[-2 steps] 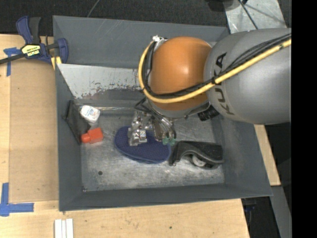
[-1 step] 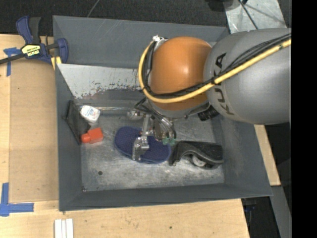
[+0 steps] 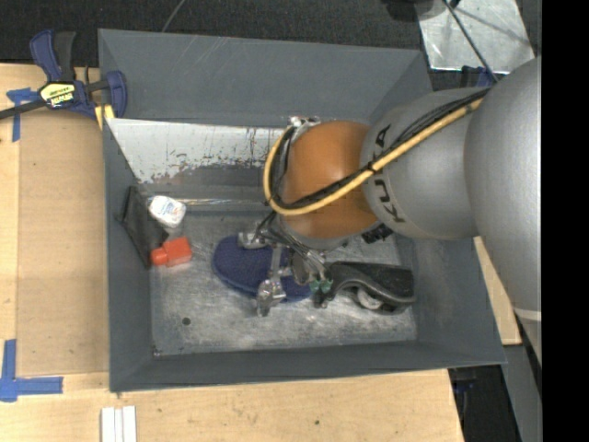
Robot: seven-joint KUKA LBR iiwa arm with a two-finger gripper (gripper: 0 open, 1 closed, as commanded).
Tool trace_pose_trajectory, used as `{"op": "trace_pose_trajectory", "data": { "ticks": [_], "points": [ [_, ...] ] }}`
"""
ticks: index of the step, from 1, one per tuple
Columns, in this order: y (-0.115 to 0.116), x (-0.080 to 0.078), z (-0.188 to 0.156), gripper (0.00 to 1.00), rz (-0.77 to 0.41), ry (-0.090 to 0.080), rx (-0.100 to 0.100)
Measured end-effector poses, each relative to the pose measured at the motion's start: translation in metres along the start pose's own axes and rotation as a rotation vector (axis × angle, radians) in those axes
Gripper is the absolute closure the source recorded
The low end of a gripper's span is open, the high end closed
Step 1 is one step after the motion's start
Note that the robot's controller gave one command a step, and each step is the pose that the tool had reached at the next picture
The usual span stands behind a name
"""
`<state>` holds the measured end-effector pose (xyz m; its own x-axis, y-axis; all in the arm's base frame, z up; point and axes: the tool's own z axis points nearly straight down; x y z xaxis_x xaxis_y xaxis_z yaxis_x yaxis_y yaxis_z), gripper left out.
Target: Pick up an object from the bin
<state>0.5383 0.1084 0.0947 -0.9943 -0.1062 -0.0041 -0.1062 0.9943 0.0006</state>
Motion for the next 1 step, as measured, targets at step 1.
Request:
{"op": "trace_pose_trajectory", "data": {
  "ticks": [1],
  "points": [
    [0.0013, -0.0035, -0.0062, 1.00, 0.000, -0.012, -0.001]
  ]
}}
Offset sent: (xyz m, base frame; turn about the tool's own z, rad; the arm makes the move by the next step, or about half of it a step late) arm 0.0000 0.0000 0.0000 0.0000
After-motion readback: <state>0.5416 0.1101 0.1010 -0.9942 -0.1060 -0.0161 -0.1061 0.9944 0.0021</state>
